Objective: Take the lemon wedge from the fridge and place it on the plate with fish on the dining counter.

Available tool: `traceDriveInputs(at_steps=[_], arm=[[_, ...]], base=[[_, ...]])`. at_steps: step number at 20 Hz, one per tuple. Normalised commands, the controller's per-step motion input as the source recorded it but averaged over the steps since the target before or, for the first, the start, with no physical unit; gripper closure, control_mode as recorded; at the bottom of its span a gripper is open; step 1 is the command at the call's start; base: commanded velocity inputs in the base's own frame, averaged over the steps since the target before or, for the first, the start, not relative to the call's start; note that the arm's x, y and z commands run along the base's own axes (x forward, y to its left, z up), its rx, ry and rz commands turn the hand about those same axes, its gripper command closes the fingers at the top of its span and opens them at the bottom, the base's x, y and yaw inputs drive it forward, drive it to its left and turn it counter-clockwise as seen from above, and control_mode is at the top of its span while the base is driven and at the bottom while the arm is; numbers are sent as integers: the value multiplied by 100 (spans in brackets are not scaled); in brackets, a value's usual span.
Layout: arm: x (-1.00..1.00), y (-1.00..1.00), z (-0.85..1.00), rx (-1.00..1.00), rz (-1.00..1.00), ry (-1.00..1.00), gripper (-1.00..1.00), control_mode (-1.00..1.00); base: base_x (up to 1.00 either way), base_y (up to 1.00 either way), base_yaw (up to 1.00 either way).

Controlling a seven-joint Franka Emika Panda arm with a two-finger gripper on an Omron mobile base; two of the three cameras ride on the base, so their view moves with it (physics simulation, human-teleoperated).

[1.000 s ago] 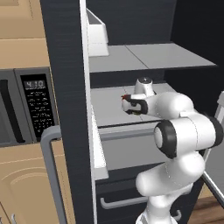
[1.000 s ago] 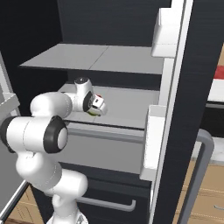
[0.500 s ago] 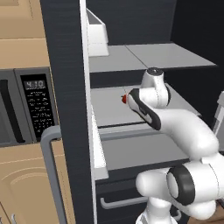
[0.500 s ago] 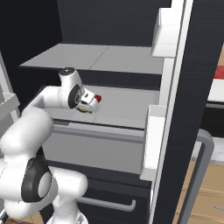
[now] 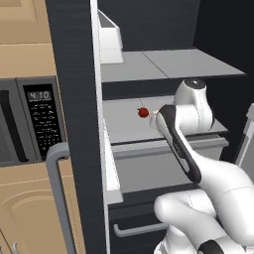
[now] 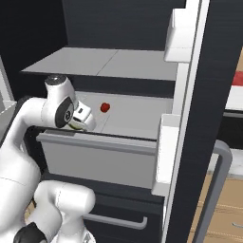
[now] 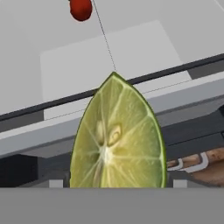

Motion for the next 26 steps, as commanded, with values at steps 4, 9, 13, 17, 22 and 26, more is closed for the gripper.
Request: traceDriveInputs(at_steps=[4,9,13,17,22,26], arm=[[-100,0,39,7,0,-11,100,-100],[-98,0,99,-1,1,-47,100,-100],[-67,0,87,-3,5,-45,100,-100],[-3,0,5,0,0,-3,100,-100],[-27,0,0,0,1,3,100,100],[0,0,0,0,0,0,100,100]], base=[[0,0,0],[0,0,0],[0,0,0],[0,0,0],[-20,0,2],[-100,2,30]])
